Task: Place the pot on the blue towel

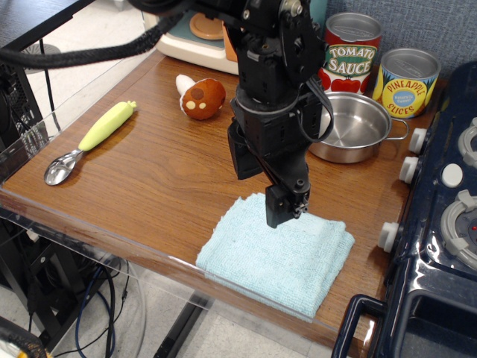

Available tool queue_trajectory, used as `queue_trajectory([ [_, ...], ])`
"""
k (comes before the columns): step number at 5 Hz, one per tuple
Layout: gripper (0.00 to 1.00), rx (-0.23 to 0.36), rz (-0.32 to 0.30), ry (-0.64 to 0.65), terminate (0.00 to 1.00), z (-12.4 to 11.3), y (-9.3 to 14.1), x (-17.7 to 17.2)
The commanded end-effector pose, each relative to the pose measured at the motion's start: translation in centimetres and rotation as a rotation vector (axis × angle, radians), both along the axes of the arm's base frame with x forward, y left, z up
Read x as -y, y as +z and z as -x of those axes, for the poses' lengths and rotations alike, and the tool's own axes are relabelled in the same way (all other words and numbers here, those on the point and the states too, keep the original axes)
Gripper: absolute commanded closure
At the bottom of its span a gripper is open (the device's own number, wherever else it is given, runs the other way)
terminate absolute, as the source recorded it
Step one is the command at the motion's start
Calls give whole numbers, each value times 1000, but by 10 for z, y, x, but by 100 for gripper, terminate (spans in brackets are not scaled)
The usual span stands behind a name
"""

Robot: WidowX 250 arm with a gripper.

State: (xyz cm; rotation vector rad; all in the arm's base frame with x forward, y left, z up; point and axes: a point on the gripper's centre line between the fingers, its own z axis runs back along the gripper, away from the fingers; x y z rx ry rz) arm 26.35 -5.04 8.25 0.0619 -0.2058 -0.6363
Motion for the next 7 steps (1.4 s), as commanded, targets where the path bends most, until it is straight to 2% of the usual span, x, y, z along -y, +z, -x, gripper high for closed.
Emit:
queue_trajectory([
  [1,0,0,0,0,0,0,0,0],
  [2,0,-49,-64,-173,0,-10,-2,-11],
  [4,0,-45,-140,-458,0,-40,-1,-25],
  [5,0,-40,-175,-690,0,-69,-1,-14],
  [6,0,-12,-183,-816,0,-89,0,-5],
  [7,0,40,-160,-887,0,-114,2,-1],
])
